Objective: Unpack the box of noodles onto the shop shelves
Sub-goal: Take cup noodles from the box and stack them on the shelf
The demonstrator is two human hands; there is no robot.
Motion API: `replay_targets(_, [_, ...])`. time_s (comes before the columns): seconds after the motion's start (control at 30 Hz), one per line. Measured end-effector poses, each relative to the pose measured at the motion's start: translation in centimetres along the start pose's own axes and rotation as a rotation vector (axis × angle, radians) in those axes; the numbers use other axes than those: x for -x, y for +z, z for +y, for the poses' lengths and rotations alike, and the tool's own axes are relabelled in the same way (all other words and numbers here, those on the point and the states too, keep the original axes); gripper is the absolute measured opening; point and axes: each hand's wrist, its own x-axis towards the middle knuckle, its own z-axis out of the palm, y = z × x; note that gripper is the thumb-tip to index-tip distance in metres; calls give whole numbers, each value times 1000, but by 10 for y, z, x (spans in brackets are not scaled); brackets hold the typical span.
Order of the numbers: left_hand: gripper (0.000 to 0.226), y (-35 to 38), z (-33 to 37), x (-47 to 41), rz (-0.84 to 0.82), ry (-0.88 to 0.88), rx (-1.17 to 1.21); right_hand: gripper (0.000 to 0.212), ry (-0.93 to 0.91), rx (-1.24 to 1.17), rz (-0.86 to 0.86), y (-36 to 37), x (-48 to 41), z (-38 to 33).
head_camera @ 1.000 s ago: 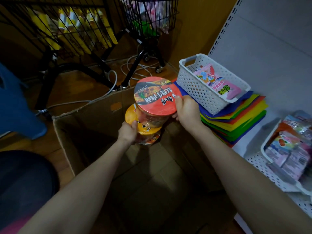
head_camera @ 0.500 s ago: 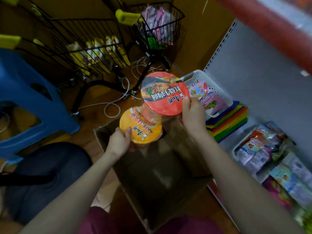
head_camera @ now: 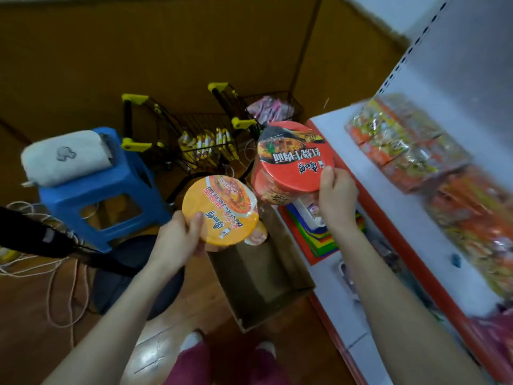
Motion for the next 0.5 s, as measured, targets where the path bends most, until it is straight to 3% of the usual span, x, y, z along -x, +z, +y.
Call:
replay_targets(0.2, [34, -70, 56, 60, 62, 141, -71, 27, -54, 33, 167, -88, 29, -81])
replay_targets(0.37, [35, -115, 91, 98, -47, 308, -56, 51, 59, 0, 324, -152, 84, -115])
replay_targets(0.5, [35, -133, 124, 135, -176, 451, -57, 36, 152, -14, 478, -211, 140, -133])
